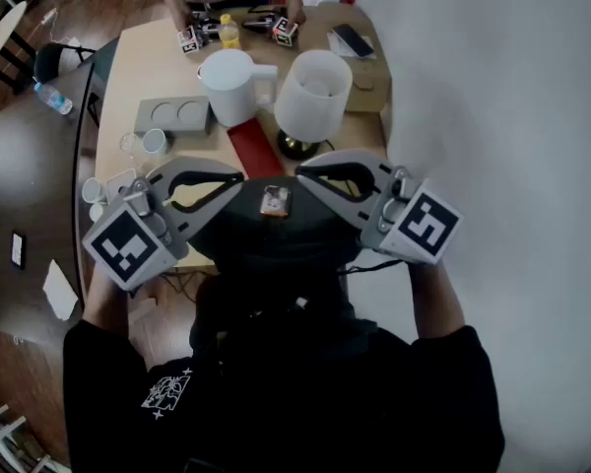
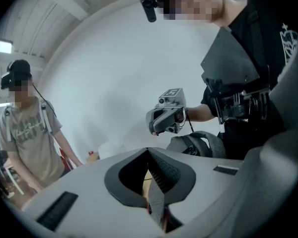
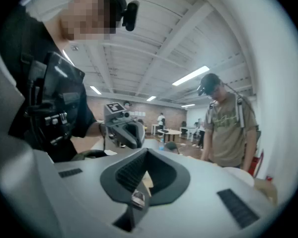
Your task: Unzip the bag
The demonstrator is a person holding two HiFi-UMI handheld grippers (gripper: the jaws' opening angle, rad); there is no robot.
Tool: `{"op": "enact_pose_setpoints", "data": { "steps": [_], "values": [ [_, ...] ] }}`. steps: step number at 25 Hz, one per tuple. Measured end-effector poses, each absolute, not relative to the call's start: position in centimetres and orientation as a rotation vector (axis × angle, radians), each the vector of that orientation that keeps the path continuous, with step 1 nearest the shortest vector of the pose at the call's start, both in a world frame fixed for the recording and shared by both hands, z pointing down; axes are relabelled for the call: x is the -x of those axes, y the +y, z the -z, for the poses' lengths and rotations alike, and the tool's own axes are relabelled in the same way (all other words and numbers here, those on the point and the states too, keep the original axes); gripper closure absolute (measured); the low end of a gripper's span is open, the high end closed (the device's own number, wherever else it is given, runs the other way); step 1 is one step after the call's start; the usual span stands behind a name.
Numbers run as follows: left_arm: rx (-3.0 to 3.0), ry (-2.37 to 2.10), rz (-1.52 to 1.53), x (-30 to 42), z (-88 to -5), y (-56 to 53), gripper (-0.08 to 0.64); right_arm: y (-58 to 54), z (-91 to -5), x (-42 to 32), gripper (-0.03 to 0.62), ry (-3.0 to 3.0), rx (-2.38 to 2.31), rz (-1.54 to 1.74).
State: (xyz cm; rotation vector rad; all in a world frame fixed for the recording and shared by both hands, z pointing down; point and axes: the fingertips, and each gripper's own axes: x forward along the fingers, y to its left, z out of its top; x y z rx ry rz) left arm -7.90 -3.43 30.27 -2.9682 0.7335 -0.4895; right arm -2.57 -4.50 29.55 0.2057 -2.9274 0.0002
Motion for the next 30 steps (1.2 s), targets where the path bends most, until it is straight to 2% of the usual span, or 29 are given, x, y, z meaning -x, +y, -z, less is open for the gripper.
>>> {"op": "enact_pose_setpoints", "data": {
  "steps": [6, 13, 16, 18, 21, 24, 26, 30],
  "values": [
    [3.08, 0.124, 0.821, 6.1, -32.4, -1.5, 0.558, -2.6, -29.6, 2.1, 0.568, -2.921, 0.492, -0.331],
    [3.127, -0.46, 0.99, 4.2, -34.7, 0.8, 0.558, 0.0, -33.0, 2.8, 0.563, -2.597, 0.898, -0.366],
    [3.11, -0.543, 1.045, 3.8, -35.3, 1.4, 0.558, 0.9, -34.2, 3.0, 0.548, -2.51, 0.975, -0.394],
    [3.121, -0.596, 1.057, 3.8, -35.5, 1.9, 0.558, 1.6, -34.5, 2.8, 0.471, -2.45, 1.052, -0.46],
    [3.16, -0.672, 1.057, 4.2, -35.3, 2.3, 0.558, 2.1, -34.9, 2.7, 0.437, -2.347, 1.139, -0.572],
    [3.182, -0.725, 1.043, 4.5, -35.1, 2.6, 0.553, 2.0, -35.7, 3.1, 0.418, -2.238, 1.172, -0.652],
    [3.19, -0.726, 1.028, 4.5, -35.0, 2.6, 0.499, 2.2, -35.9, 3.3, 0.413, -2.177, 1.193, -0.678],
    [3.188, -0.692, 1.041, 4.8, -35.2, 2.3, 0.499, 3.0, -36.3, 3.7, 0.413, -2.075, 1.265, -0.687]
  ]
}}
